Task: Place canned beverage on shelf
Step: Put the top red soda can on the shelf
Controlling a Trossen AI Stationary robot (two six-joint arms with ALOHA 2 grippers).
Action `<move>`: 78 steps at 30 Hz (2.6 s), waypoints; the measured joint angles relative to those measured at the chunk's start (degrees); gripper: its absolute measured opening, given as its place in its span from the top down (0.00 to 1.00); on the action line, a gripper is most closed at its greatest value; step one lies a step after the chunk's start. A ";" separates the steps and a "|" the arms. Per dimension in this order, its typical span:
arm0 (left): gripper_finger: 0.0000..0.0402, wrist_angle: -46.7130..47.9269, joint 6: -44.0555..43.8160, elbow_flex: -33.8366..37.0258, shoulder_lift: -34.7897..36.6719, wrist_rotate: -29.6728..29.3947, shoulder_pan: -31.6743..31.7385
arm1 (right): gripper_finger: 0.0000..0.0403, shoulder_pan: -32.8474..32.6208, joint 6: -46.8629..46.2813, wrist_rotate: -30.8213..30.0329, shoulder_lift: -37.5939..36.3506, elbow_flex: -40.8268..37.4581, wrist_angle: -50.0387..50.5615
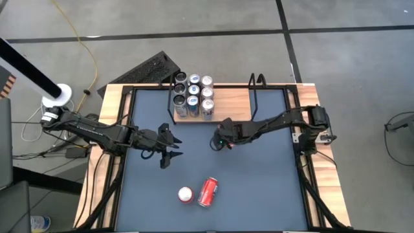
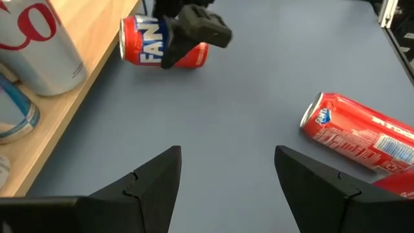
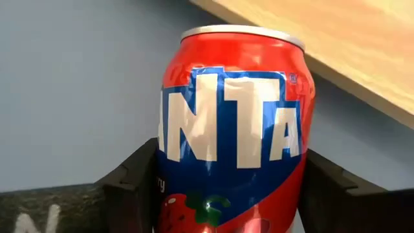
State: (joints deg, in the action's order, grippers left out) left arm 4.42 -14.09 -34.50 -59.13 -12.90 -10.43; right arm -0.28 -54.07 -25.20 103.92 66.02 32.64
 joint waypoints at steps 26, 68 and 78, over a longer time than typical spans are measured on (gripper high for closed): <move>0.41 -2.87 0.90 0.00 0.00 -13.59 0.02 | 0.37 -26.83 2.43 -62.57 11.56 -25.40 -55.95; 0.41 -4.77 1.46 0.00 -0.02 -9.88 -0.01 | 0.20 -27.56 25.26 -47.13 10.29 -14.87 -55.32; 0.41 -4.74 1.62 0.00 -0.02 -7.89 0.01 | 0.20 -24.30 17.07 -36.92 3.60 -14.89 -42.86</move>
State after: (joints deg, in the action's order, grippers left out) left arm -0.32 -12.47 -34.50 -59.16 -20.79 -10.41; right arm -24.58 -37.00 -62.12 107.52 51.13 -10.22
